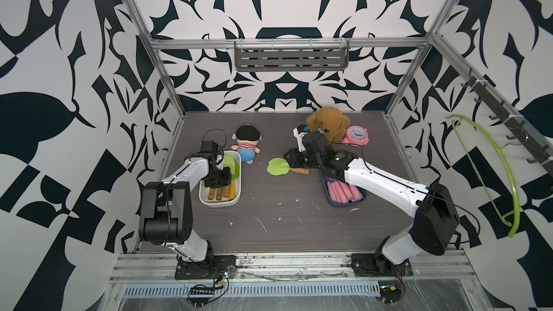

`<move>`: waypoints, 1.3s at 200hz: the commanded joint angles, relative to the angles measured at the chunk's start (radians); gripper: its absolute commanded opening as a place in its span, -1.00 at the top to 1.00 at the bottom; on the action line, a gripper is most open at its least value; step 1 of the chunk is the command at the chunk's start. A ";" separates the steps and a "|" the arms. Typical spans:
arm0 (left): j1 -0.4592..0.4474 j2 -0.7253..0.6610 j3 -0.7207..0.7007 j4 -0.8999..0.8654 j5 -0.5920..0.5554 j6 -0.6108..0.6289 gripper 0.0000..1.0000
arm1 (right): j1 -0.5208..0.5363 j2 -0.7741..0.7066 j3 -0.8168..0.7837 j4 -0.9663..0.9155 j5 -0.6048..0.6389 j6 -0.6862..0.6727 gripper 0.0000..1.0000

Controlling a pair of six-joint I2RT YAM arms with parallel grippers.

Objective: Sort the small shovels by color and place them into the storage box
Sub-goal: Place the shovel in the storage box, then pick up the shovel from the center of the board.

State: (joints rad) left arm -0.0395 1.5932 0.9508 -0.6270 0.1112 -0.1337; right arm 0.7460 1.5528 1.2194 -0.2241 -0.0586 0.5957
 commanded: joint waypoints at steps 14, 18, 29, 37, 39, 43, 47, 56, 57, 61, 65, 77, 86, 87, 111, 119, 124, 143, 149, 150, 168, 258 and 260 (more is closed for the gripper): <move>0.000 0.027 0.040 -0.017 -0.029 0.019 0.62 | 0.001 -0.018 0.005 0.014 0.010 -0.021 0.38; 0.000 0.027 0.040 -0.017 -0.032 0.019 0.57 | 0.002 -0.018 0.007 0.014 0.011 -0.022 0.38; 0.000 0.024 0.040 -0.019 -0.047 0.017 0.44 | 0.001 -0.015 0.008 0.014 0.011 -0.023 0.38; 0.001 0.023 0.040 -0.020 -0.055 0.015 0.36 | 0.001 -0.014 0.010 0.013 0.011 -0.023 0.38; 0.000 0.023 0.038 -0.020 -0.058 0.014 0.35 | 0.001 -0.013 0.011 0.012 0.011 -0.023 0.38; 0.000 0.021 0.038 -0.020 -0.061 0.014 0.32 | 0.002 -0.012 0.012 0.011 0.012 -0.024 0.38; 0.000 0.019 0.038 -0.022 -0.063 0.013 0.29 | 0.001 -0.011 0.014 0.011 0.012 -0.024 0.38; 0.000 0.017 0.037 -0.022 -0.065 0.008 0.25 | 0.001 -0.008 0.018 0.008 0.011 -0.027 0.38; 0.000 0.017 0.036 -0.022 -0.066 0.008 0.25 | 0.001 -0.008 0.018 0.008 0.011 -0.027 0.38; 0.000 0.016 0.034 -0.021 -0.065 0.008 0.23 | 0.001 -0.006 0.020 0.006 0.011 -0.028 0.38; 0.000 0.014 0.034 -0.021 -0.064 0.006 0.22 | 0.002 -0.005 0.021 0.005 0.010 -0.028 0.38; 0.000 0.013 0.033 -0.022 -0.062 0.003 0.19 | 0.001 -0.003 0.027 0.002 0.010 -0.029 0.38; 0.000 0.011 0.034 -0.022 -0.059 0.002 0.19 | 0.001 -0.003 0.029 0.000 0.010 -0.029 0.38; 0.000 0.011 0.033 -0.021 -0.059 0.003 0.19 | 0.001 -0.003 0.029 0.000 0.011 -0.029 0.38; 0.000 0.001 0.031 -0.023 -0.052 -0.003 0.19 | 0.001 -0.005 0.029 -0.006 0.010 -0.034 0.38; 0.000 -0.007 0.031 -0.023 -0.050 -0.004 0.19 | 0.001 -0.005 0.032 -0.011 0.010 -0.038 0.38; 0.000 -0.014 0.031 -0.023 -0.049 -0.004 0.18 | 0.001 -0.005 0.035 -0.017 0.009 -0.041 0.38; 0.000 -0.053 0.031 -0.017 -0.047 0.005 0.13 | 0.002 -0.003 0.050 -0.048 0.011 -0.063 0.38; 0.000 -0.070 0.028 -0.015 -0.045 0.012 0.09 | 0.002 -0.003 0.057 -0.063 0.010 -0.074 0.38; 0.000 -0.073 0.029 -0.014 -0.044 0.013 0.09 | 0.002 -0.003 0.058 -0.066 0.011 -0.077 0.38; 0.000 -0.136 0.018 0.000 0.025 0.048 -0.01 | 0.001 0.009 0.097 -0.140 0.010 -0.135 0.38; 0.004 -0.280 0.000 -0.121 0.659 0.448 -0.33 | -0.125 0.261 0.489 -0.749 -0.043 -0.638 0.38; 0.004 -0.280 0.000 -0.127 0.664 0.455 -0.33 | -0.127 0.268 0.496 -0.757 -0.037 -0.647 0.38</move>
State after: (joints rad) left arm -0.0387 1.3239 0.9615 -0.6613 0.5728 0.1722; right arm 0.6563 1.7847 1.6176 -0.7780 -0.1184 0.1318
